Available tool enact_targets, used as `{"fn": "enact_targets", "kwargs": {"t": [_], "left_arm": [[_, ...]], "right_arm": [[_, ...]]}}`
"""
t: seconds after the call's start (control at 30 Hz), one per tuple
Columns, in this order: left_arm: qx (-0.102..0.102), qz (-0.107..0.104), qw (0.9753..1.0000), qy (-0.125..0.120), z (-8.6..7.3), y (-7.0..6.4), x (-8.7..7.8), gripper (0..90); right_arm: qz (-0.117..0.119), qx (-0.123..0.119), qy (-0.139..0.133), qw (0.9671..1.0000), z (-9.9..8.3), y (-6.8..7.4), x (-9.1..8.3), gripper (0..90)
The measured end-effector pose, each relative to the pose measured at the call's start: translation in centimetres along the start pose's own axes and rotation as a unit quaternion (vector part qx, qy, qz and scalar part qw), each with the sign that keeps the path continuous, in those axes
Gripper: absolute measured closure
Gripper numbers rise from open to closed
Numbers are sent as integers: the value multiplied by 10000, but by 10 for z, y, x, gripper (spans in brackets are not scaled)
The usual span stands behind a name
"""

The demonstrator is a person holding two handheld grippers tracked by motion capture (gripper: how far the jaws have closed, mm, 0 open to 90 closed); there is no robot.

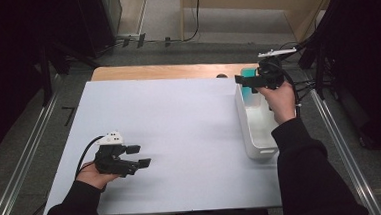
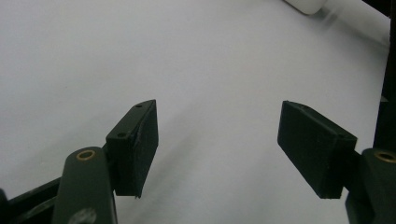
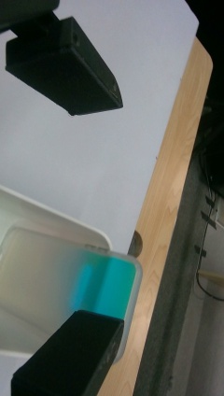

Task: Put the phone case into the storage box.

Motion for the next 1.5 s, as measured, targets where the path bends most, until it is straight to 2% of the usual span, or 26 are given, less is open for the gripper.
{"fn": "enact_targets", "kwargs": {"t": [0.2,0.43,0.63,1.03,1.1,1.17,1.27,1.5], "left_arm": [[-6,-12,10000,3,0,0,0,289],[-14,-29,10000,4,0,-1,0,289],[-21,-32,10000,-1,0,-1,0,289],[-23,-39,10000,27,0,-1,0,289],[-25,-40,10000,26,0,-1,0,289],[-23,-46,10000,17,0,-1,0,289],[-10,-44,10000,10,0,-1,0,289],[-3,-57,10000,32,0,-2,0,289]], "right_arm": [[298,-211,8,9993,0,15,-6,0],[707,-486,30,9963,-4,32,-12,0],[1104,-655,104,9917,-10,47,-18,0],[1615,-960,139,9821,-26,69,-30,0],[1665,-1027,107,9806,-29,72,-31,0],[1661,-1059,113,9803,-31,75,-33,50],[1704,-1117,128,9789,-35,80,-35,50],[1713,-1096,154,9790,-42,86,-37,51]]}}
Point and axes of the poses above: each handheld gripper's, and its own axes: x roughly forward along the jaws, z roughly out of its top, y roughly to its left, the point moved 7 cm from there along x, roughly forward along the jaws
